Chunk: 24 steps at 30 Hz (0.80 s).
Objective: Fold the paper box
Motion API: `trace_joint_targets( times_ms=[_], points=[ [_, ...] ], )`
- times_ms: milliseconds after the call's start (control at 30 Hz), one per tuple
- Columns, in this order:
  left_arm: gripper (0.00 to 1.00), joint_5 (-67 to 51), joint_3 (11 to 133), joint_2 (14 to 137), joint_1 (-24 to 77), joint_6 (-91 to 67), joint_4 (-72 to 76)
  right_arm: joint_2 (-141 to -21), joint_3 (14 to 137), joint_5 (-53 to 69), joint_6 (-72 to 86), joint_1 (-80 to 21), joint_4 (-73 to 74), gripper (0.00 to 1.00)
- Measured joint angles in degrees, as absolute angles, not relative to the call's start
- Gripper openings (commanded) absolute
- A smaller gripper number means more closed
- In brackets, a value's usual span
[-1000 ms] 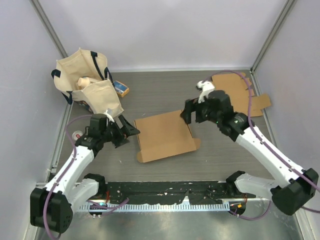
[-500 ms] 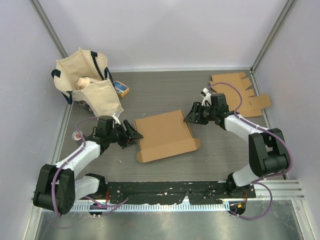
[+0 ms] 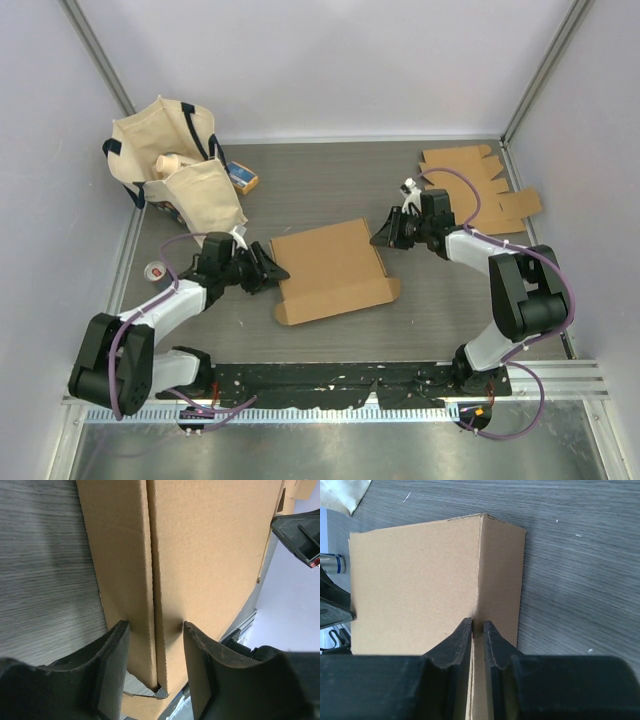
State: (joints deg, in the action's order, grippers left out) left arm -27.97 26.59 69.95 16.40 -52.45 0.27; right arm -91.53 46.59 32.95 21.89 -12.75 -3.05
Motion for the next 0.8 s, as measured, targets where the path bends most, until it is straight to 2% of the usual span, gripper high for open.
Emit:
trace_joint_targets(
  times_ms=[167,267,333,500,600,633,733,800],
  points=[
    [0.83,-26.0,24.4,66.8,16.4,-53.7,0.6,-91.5,45.0,33.2,23.0,-12.6,-5.9,0.13],
    [0.96,-25.0,23.8,65.1,16.5,-53.8,0.4,-91.5,43.9,33.9,23.9,-12.1,-7.9,0.11],
    [0.99,-23.9,23.5,63.4,16.5,-53.8,0.3,-91.5,43.3,34.4,24.4,-11.7,-9.1,0.1],
    [1.0,-22.2,23.5,61.6,16.5,-53.8,0.2,-91.5,42.7,34.8,25.3,-10.9,-10.3,0.11],
    [0.98,-22.1,23.5,62.6,16.4,-53.8,0.6,-91.5,42.5,35.5,25.7,-10.6,-10.7,0.24],
    [0.95,-22.2,23.5,63.2,16.4,-53.8,0.7,-91.5,42.4,35.9,25.9,-10.6,-10.7,0.33],
    [0.93,-22.5,23.5,64.9,16.4,-54.0,1.5,-91.5,41.7,36.8,26.5,-10.7,-10.8,0.44],
    [0.93,-22.8,23.5,65.5,16.4,-54.0,2.3,-91.5,41.1,37.2,27.0,-10.7,-10.8,0.44]
  ],
)
